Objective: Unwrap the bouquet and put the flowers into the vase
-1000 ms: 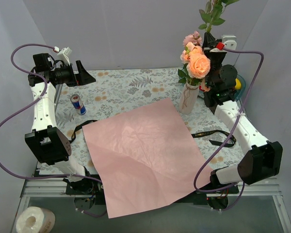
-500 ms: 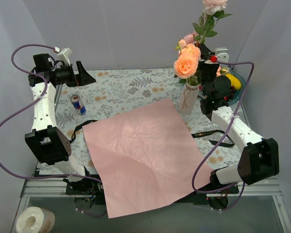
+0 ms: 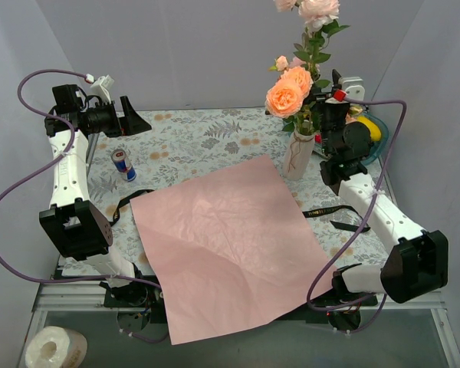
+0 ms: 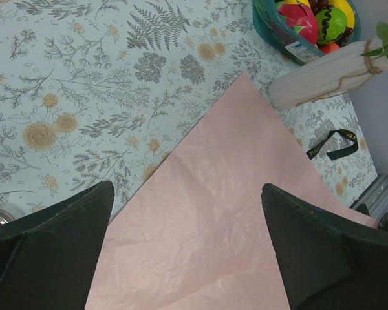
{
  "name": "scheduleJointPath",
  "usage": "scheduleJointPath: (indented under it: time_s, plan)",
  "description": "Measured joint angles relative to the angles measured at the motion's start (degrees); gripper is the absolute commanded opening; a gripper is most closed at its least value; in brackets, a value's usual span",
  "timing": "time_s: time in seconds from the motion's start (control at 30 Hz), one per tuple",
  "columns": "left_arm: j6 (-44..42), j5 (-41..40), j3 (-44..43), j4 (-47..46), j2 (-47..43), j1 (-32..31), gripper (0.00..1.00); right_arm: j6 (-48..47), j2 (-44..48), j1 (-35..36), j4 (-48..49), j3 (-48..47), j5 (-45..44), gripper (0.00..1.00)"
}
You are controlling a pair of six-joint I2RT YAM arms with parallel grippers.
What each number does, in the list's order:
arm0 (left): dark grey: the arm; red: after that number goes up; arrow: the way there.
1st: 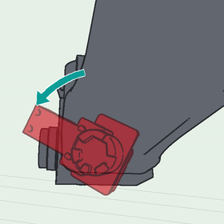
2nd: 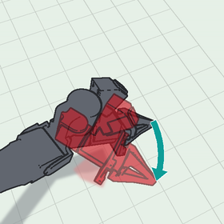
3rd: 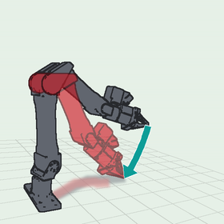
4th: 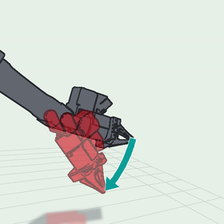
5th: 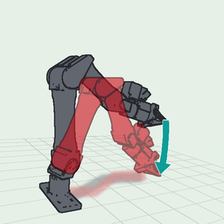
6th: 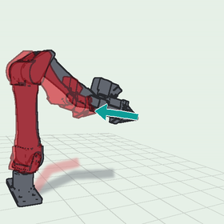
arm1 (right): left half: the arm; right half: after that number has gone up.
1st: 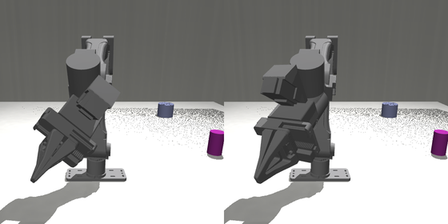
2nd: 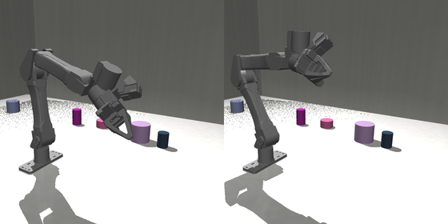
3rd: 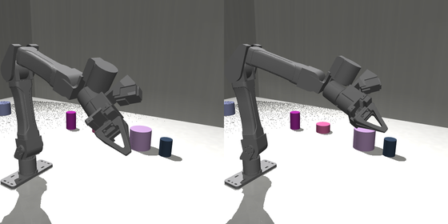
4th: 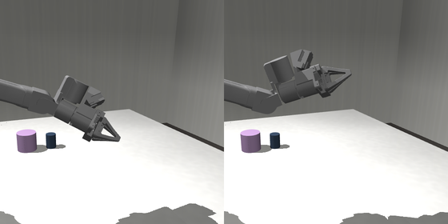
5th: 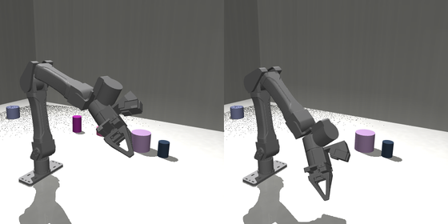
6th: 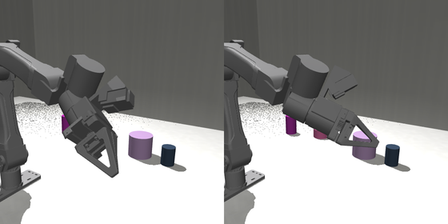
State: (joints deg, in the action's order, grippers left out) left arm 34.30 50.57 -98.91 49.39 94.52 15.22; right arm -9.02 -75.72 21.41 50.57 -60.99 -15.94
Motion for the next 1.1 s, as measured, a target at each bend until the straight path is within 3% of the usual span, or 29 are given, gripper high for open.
scheduleJointPath:
  time_s: [0.03, 0.07, 0.13, 0.17, 0.2, 0.23, 0.37, 0.5, 0.6, 0.63, 0.7, 0.73, 1.1]
  plan:
    - [0.00, -0.02, -0.09, 0.07, 0.00, 0.00, 0.98, -0.13, 0.55, 0.04, -0.17, 0.00, 0.00, 0.68]
    - [0.02, -0.02, -0.15, 0.11, 0.00, 0.00, 0.98, -0.24, 1.14, 0.11, -0.33, 0.02, 0.02, 0.53]
    - [0.04, -0.02, -0.35, 0.13, 0.00, 0.00, 0.98, -0.79, 2.19, 0.15, -0.37, 0.04, 0.02, 0.36]
    - [0.02, -0.02, -0.35, 0.11, 0.00, 0.00, 0.98, -0.94, 2.71, 0.15, -0.35, 0.11, 0.07, 0.23]
    - [0.02, -0.02, -0.35, 0.13, 0.00, 0.00, 0.98, -1.07, 3.23, 0.15, -0.28, 0.31, 0.02, 0.19]
    - [0.02, -0.02, -0.37, 0.13, 0.00, 0.00, 0.98, -1.20, 3.76, 0.15, -0.28, 0.59, -0.02, 0.19]
    - [-0.02, -0.17, -1.11, 1.01, 0.00, 0.00, 0.98, -0.55, 4.52, 0.15, -0.07, 1.88, -0.28, 0.49]
    - [-0.04, -0.20, -2.93, 1.38, 0.00, 0.00, 0.98, -0.07, 4.50, 0.15, -0.87, 2.64, 0.04, 0.49]
    - [0.00, -0.17, -3.50, 1.40, 0.00, 0.00, 0.98, 0.02, 4.48, 0.15, -1.11, 2.67, 0.72, 0.45]
    - [0.02, -0.17, -3.56, 1.44, 0.02, 0.00, 0.98, -0.07, 4.50, 0.15, -1.11, 2.69, 0.94, 0.39]
    - [0.02, -0.15, -3.58, 1.44, 0.02, 0.00, 0.98, -0.66, 4.50, 0.26, -1.16, 2.78, 1.11, 0.19]
    - [0.04, -0.15, -3.58, 1.42, 0.02, 0.00, 0.98, -1.25, 4.50, 0.37, -1.16, 2.78, 1.11, 0.02]
    - [0.24, -0.15, -1.55, 0.28, 0.02, 0.00, 0.98, -9.66, 4.50, 1.51, -3.48, 0.33, 3.15, 0.01]
